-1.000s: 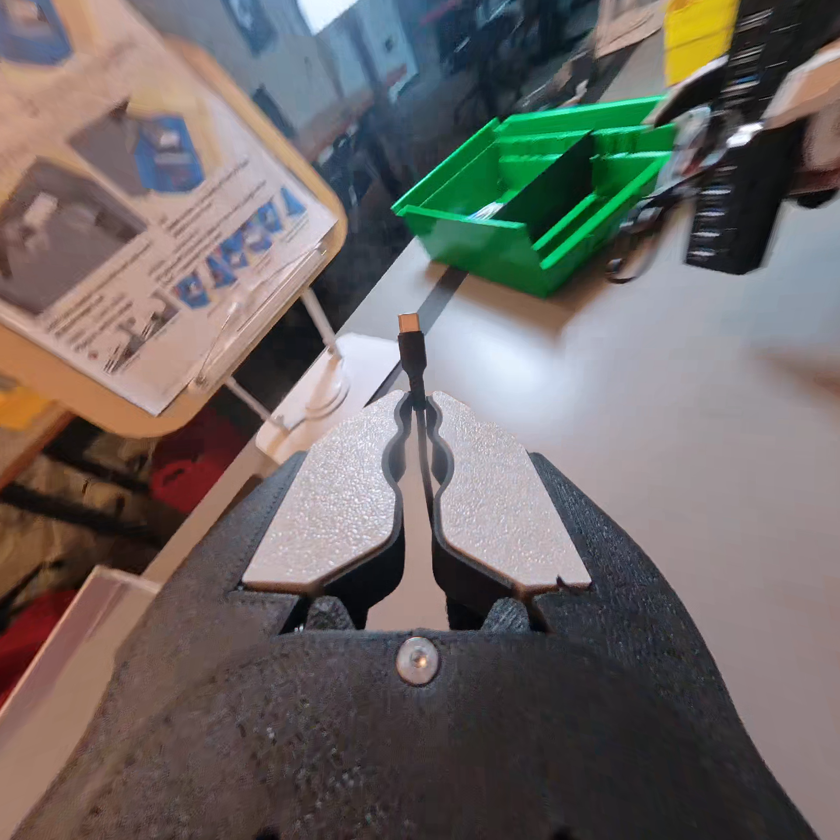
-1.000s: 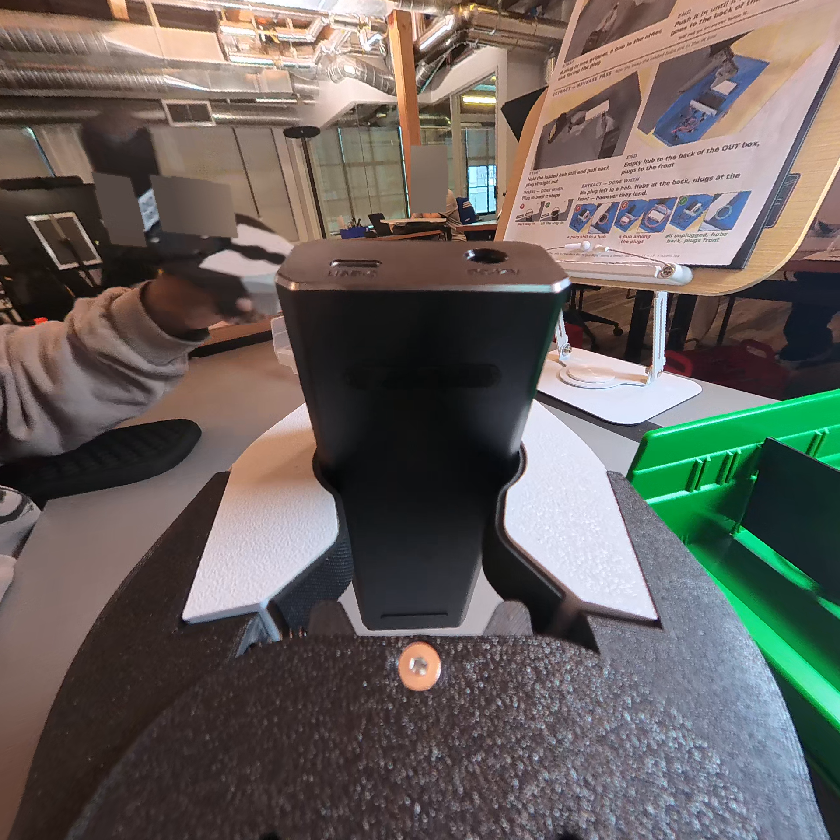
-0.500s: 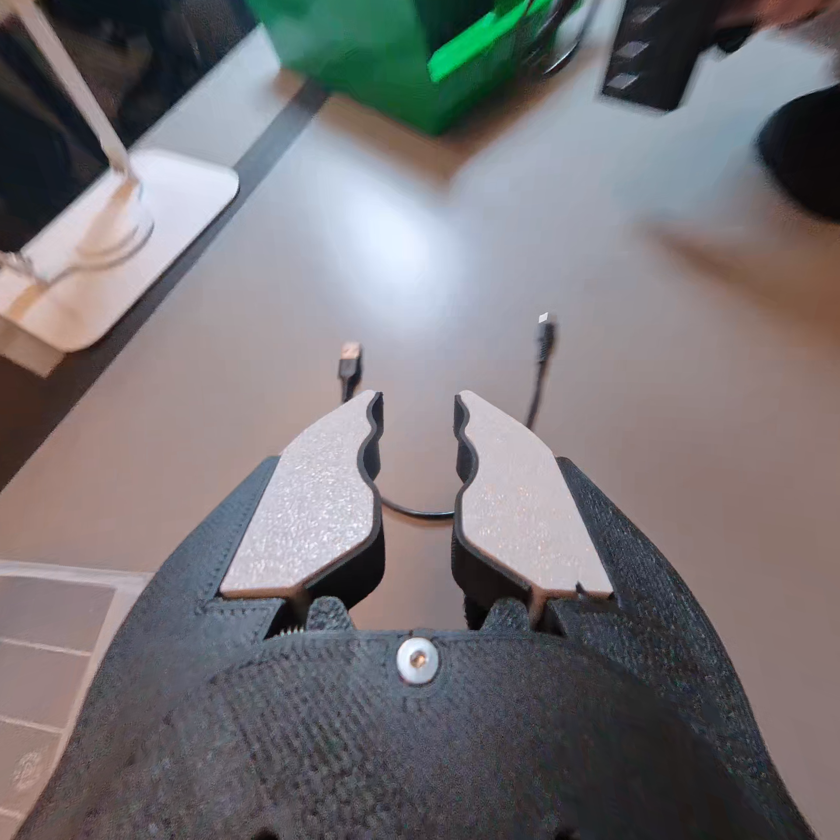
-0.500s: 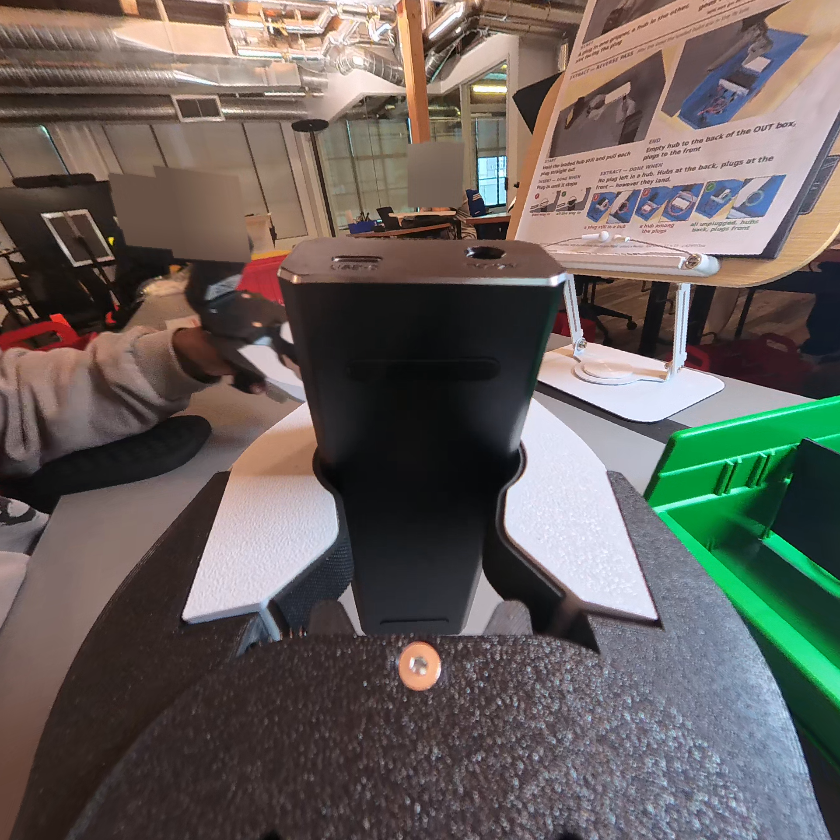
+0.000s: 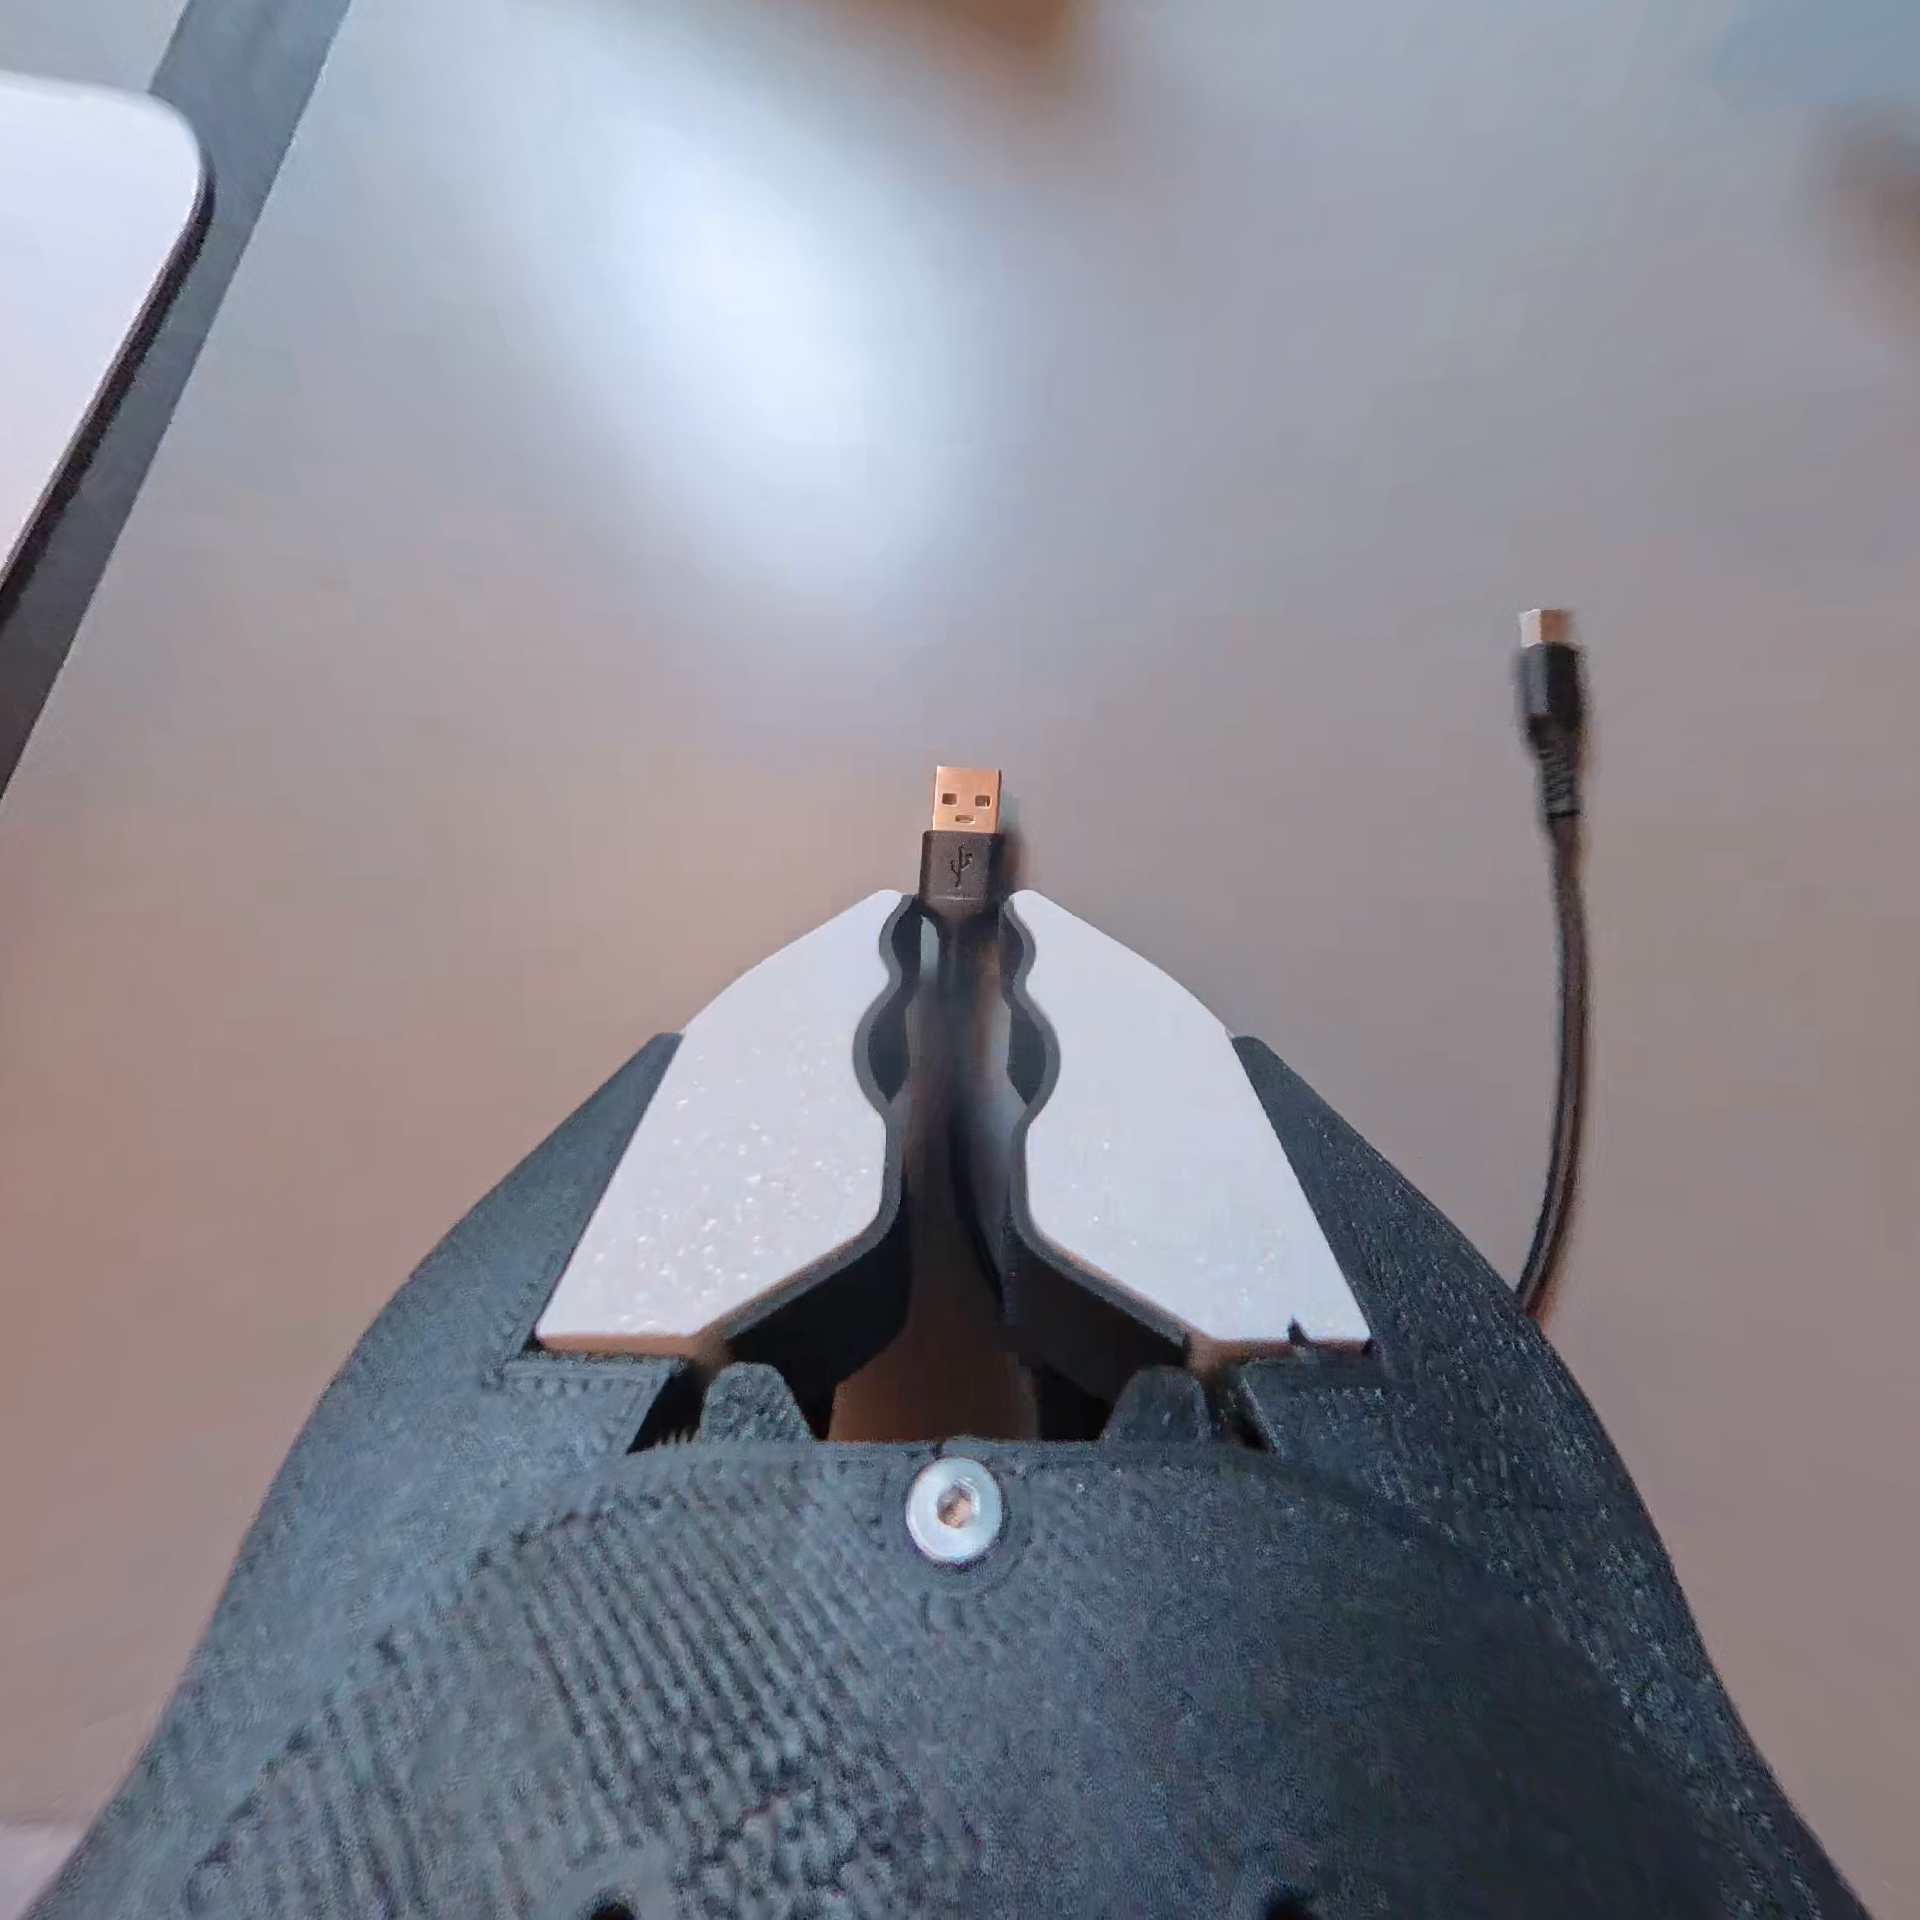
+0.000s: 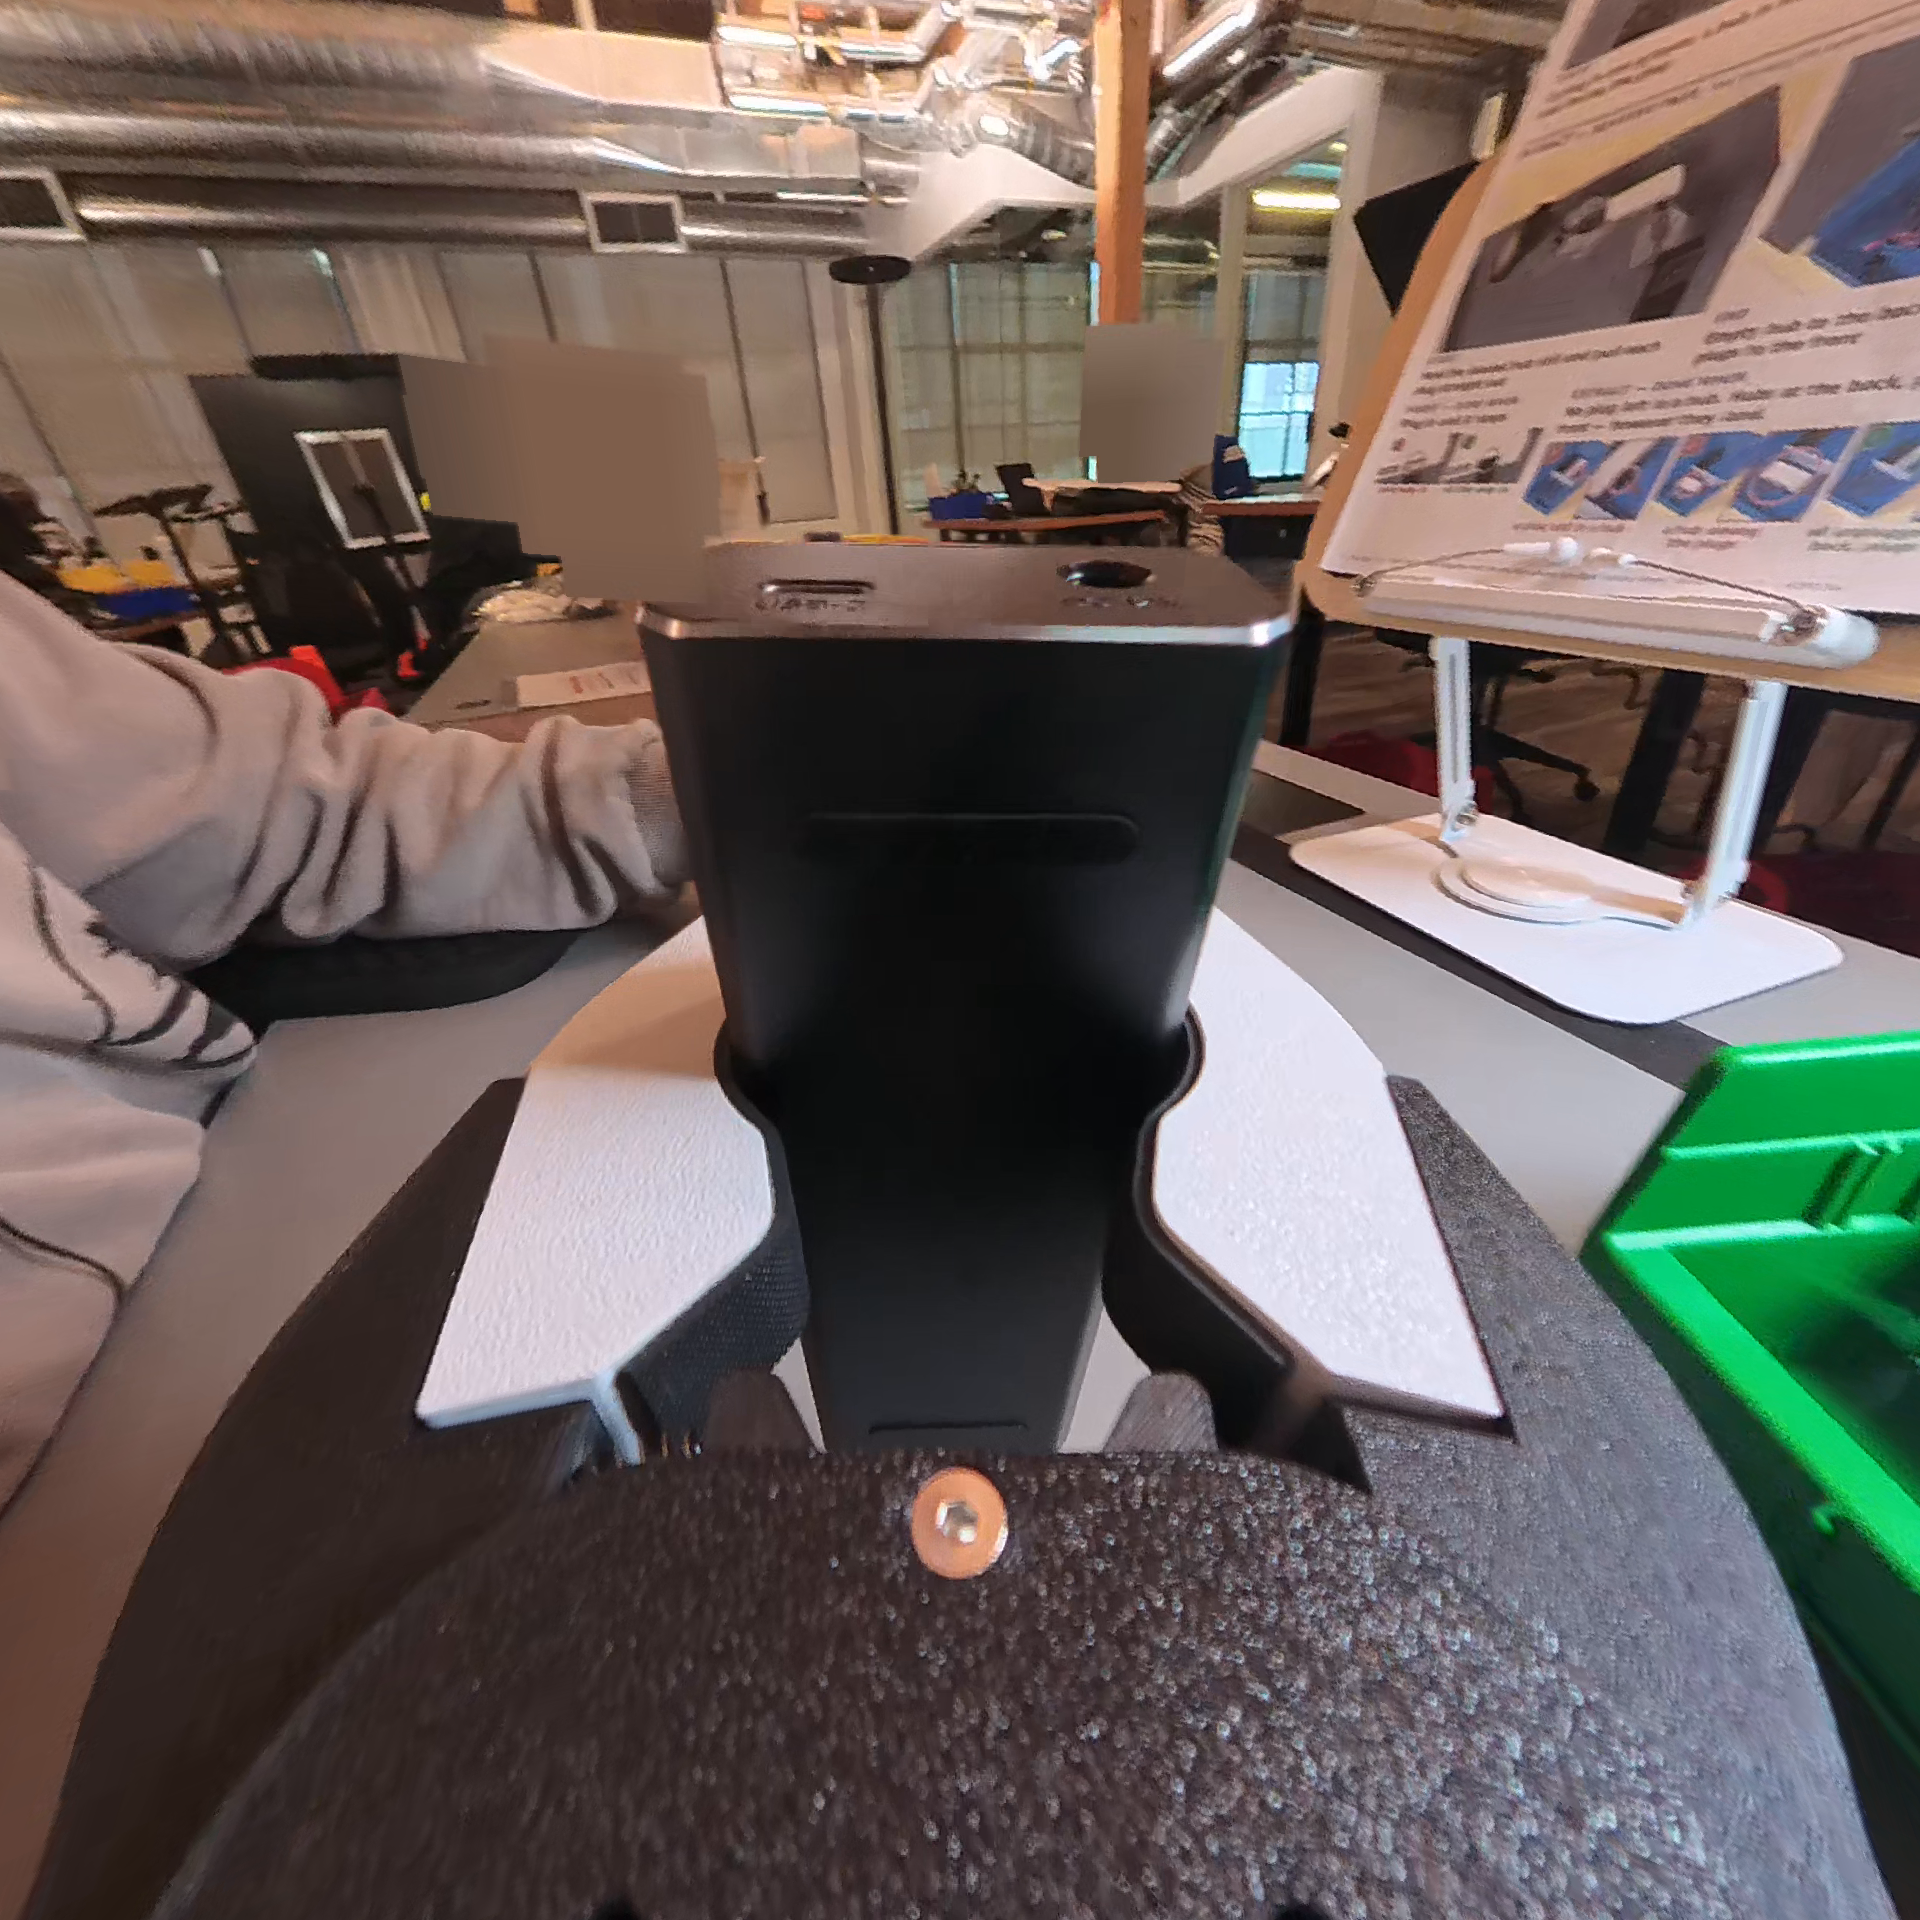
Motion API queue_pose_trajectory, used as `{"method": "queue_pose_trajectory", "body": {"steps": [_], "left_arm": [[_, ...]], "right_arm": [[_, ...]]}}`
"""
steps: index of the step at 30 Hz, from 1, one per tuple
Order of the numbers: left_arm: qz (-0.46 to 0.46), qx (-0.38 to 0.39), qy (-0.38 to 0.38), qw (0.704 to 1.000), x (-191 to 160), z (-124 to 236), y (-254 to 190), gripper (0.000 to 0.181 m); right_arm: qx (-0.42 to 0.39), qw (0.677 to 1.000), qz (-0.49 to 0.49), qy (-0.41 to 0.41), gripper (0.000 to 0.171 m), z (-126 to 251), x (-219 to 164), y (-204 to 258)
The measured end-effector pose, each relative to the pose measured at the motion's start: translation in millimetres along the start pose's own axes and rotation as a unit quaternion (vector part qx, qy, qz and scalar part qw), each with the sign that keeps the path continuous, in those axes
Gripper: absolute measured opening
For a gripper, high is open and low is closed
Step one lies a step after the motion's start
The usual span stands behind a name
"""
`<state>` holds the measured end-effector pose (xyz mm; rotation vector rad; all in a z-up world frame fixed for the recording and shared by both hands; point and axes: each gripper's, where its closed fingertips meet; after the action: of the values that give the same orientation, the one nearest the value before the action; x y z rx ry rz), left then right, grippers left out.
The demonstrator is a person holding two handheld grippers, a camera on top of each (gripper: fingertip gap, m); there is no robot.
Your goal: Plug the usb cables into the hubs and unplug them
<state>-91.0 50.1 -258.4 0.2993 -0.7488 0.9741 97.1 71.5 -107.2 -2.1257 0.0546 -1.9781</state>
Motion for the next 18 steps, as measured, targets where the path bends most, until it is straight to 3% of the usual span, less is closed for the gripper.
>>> {"method": "queue_pose_trajectory", "body": {"steps": [3, 7, 12, 18], "left_arm": [[-0.018, -0.141, -0.114, 0.983, 25.4, 23.8, -50.6, 0.014], [-0.017, -0.289, -0.24, 0.926, 64.5, 80.9, -100.3, 0.014], [-0.042, -0.31, -0.254, 0.915, 74.0, 98.0, -126.6, 0.014], [-0.035, -0.241, -0.219, 0.945, 82.1, 89.1, -131.3, 0.014]], "right_arm": [[0.037, 0.999, 0.001, -0.02, 0.072, -2.7, 5.7, 14.5], [0.084, 0.995, -0.018, -0.051, 0.072, -4.8, 15.5, 31.0], [0.137, 0.987, -0.048, -0.076, 0.071, -6.0, 21.7, 47.9], [0.187, 0.973, -0.092, -0.101, 0.071, -5.3, 24.7, 59.8]]}}
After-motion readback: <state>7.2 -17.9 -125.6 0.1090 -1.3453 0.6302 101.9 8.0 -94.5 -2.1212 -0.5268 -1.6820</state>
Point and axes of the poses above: each gripper's, where its closed fingertips meet, z back along the fingers, x out of its top, y = z × x across the jaws, and after that the axes turned 15 degrees about z, right-handed
